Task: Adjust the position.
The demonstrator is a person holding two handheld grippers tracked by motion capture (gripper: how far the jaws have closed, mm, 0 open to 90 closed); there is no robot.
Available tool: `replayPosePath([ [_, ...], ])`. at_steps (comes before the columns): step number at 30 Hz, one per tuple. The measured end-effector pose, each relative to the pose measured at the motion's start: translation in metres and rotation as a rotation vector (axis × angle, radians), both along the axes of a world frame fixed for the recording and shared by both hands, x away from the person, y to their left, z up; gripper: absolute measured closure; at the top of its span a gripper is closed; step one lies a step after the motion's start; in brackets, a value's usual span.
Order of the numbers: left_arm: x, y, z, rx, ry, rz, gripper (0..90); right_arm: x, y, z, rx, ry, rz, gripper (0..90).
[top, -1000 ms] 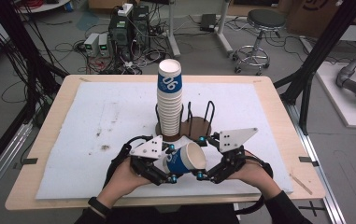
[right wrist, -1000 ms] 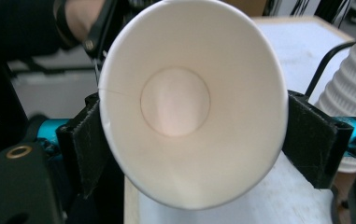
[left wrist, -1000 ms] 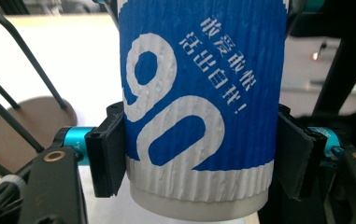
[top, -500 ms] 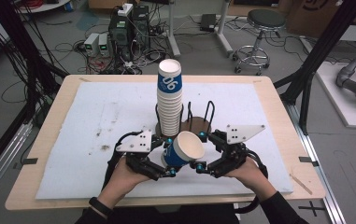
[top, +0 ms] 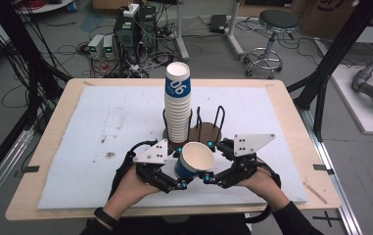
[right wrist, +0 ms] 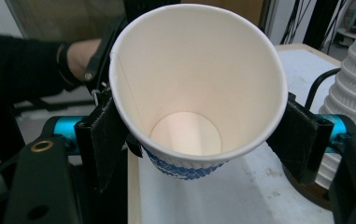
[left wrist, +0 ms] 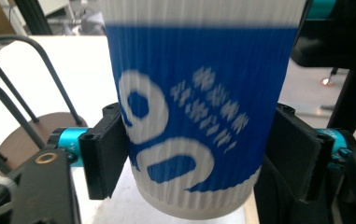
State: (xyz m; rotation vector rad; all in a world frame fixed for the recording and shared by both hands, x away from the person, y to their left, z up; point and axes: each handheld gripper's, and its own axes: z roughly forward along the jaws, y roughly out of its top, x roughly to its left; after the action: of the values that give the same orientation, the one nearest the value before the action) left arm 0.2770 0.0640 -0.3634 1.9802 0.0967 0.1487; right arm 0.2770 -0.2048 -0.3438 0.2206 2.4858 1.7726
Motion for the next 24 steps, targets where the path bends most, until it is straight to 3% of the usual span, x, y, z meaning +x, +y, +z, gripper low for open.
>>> replayPosePath([
  [4,-0.0012,-0.0036,-0.0019,0.020,-0.001,-0.004,25.8,-0.0021,0.0021,0.0015,-0.043,-0.032,0.000,25.6],
  [8,0.0000,-0.0039,-0.0062,-0.027,0.020,-0.016,28.9,-0.0037,0.0037,0.0018,-0.033,-0.031,0.000,24.8],
  [12,-0.0003,-0.0036,-0.0063,-0.064,0.032,-0.019,29.1,-0.0038,0.0030,0.0004,0.005,-0.014,-0.003,22.8],
  [18,-0.0019,-0.0039,-0.0040,-0.092,0.032,-0.028,29.1,-0.0025,0.0063,-0.0022,0.087,0.061,0.010,19.8],
  [24,-0.0030,-0.0072,-0.0041,-0.091,0.041,-0.042,29.2,-0.0047,0.0107,-0.0025,0.123,0.066,0.018,19.9],
])
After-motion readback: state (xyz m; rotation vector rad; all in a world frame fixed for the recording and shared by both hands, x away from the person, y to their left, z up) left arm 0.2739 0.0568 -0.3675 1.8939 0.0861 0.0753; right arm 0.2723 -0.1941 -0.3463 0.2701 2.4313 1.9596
